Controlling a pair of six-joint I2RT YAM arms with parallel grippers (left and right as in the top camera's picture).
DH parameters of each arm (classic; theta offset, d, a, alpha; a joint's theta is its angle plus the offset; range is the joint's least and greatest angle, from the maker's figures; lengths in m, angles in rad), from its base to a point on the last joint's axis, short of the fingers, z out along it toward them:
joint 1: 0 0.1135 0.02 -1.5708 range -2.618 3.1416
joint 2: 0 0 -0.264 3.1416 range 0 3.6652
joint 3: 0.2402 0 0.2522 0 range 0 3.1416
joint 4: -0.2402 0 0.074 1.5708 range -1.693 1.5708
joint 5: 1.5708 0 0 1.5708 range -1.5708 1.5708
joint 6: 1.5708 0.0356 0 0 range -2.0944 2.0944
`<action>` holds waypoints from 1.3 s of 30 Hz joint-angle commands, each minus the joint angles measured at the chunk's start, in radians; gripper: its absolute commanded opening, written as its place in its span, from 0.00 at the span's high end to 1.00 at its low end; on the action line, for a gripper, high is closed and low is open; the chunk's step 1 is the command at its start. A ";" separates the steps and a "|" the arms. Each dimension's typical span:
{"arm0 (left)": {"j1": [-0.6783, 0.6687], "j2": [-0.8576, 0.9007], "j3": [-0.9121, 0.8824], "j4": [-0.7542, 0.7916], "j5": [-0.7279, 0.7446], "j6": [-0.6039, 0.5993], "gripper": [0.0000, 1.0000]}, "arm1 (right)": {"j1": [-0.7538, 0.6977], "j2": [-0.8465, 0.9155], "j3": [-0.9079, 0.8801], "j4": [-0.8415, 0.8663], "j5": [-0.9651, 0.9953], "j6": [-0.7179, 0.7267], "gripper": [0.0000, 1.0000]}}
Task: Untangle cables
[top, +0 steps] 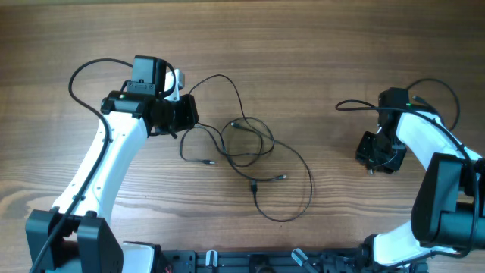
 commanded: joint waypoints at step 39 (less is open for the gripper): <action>-0.002 0.002 0.001 -0.027 0.051 0.001 0.96 | -0.317 0.290 0.726 -0.130 -0.273 -0.177 0.14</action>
